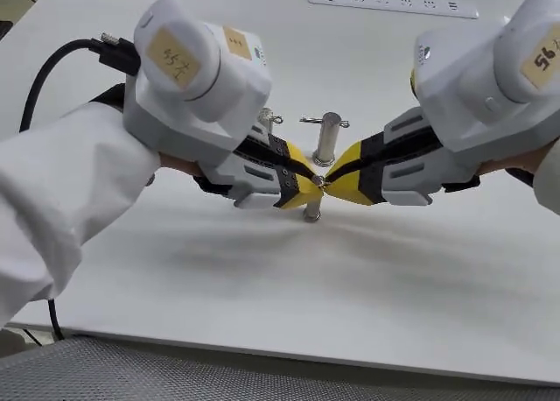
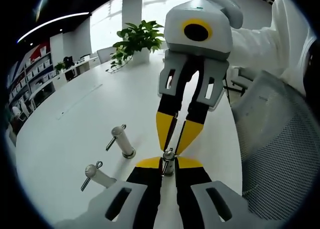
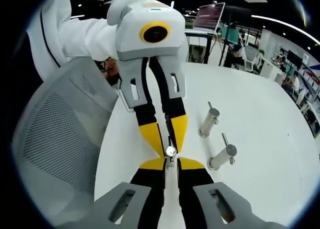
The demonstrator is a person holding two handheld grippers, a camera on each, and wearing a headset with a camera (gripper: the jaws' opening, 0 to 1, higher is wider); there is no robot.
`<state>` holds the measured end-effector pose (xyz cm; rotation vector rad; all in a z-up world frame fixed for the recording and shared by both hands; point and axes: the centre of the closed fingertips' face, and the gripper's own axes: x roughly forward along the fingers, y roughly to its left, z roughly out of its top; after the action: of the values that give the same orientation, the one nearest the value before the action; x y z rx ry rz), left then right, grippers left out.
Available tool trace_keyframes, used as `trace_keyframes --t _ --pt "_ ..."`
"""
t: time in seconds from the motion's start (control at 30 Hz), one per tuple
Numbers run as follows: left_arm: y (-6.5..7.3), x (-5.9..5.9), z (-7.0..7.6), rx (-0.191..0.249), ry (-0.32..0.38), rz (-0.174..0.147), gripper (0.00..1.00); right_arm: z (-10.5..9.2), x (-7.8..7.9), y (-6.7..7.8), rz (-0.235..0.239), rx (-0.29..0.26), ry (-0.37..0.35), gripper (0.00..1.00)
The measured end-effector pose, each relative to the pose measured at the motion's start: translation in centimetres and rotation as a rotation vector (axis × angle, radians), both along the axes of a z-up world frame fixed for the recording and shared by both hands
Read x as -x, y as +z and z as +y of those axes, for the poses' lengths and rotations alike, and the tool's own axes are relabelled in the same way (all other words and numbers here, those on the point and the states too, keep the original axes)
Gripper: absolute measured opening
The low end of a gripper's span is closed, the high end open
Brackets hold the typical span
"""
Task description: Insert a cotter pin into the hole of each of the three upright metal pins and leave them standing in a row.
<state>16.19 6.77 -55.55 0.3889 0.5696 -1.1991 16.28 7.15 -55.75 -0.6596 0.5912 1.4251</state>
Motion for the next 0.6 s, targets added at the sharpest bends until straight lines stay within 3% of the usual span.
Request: trace_keyframes --t 0.2,0.27,0.33,0.43,0.5,0.6 --pt "0.3 0.1 0.8 0.01 0.014 -0.021 0.29 0.2 -0.1 0.3 0.002 -0.016 -0.016 0.07" --pt "0.4 0.3 1.0 0.018 0.021 -0.015 0.36 0.3 -0.1 0.3 0.008 -0.02 -0.018 0.08" --pt "0.4 0.7 1.4 0.032 0.037 0.01 0.44 0.4 -0.1 0.1 0.013 -0.02 -0.02 0.08" --pt "0.5 0.4 2.3 0.026 0.081 -0.023 0.59 0.7 0.0 -0.1 0.018 -0.018 -0.017 0.07" --pt "0.4 0.5 2.6 0.02 0.088 -0.027 0.69 0.9 0.1 -0.3 0.023 -0.017 -0.017 0.07" --pt "0.4 1.0 3.2 0.024 0.097 -0.02 0.75 1.0 0.1 -0.6 0.029 -0.012 -0.017 0.07"
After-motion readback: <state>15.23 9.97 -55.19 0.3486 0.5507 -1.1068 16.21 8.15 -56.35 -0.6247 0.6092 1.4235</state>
